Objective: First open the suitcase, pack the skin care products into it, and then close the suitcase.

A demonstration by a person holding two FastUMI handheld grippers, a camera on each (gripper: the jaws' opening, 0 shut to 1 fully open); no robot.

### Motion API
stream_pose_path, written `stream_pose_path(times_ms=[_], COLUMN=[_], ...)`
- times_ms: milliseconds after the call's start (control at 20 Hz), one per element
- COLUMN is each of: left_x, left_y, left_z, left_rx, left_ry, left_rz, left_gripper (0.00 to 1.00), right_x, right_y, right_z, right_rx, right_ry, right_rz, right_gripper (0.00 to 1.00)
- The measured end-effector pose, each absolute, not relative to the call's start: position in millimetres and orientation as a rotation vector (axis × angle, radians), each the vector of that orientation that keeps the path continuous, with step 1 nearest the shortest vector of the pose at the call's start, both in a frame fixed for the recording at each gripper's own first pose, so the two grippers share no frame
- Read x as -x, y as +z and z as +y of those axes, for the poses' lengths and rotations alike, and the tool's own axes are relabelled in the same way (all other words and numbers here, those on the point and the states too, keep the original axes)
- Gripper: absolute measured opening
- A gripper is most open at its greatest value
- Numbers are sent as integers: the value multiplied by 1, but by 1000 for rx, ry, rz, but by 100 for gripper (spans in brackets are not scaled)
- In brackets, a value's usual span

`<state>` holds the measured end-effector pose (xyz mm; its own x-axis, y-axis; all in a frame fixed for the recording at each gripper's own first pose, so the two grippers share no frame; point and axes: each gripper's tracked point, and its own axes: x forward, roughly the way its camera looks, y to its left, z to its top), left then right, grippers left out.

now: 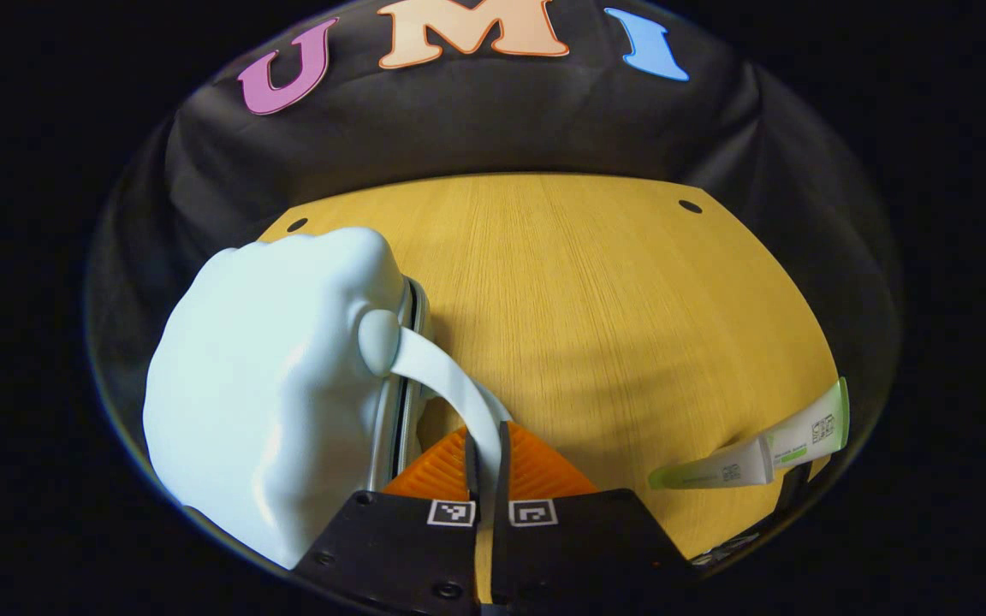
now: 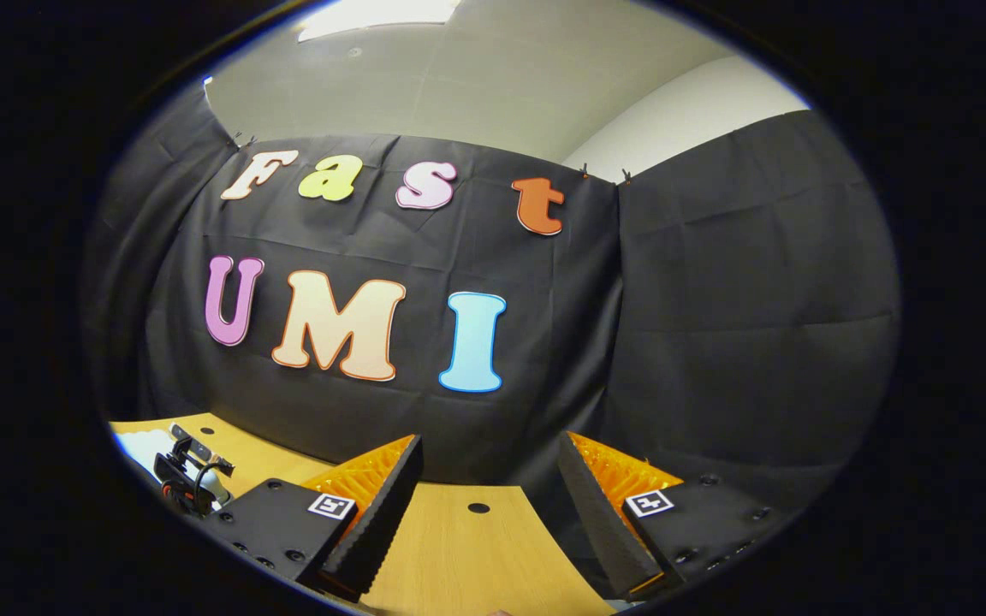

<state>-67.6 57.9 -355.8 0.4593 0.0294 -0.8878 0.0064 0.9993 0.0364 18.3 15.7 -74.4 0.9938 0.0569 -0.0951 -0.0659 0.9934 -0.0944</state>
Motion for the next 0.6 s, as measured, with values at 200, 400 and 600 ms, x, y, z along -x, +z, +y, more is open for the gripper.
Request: stream_pose_path(times_ms=[200, 400, 600], left_x=[60, 57, 46], left_y=[-337, -307, -270], left_z=[58, 64, 80], left_rx=[-40, -44, 0], left_ry=[5, -9, -4], left_rz=[1049, 1036, 992], left_gripper=[0, 0, 0], right_x=[-9, -5, -3], right_y=[-94, -98, -99], right_z=[31, 43, 54], right_rx=[63, 44, 53], right_ry=[104, 133, 159], right_rz=[141, 147, 140], right_gripper=[98, 98, 99])
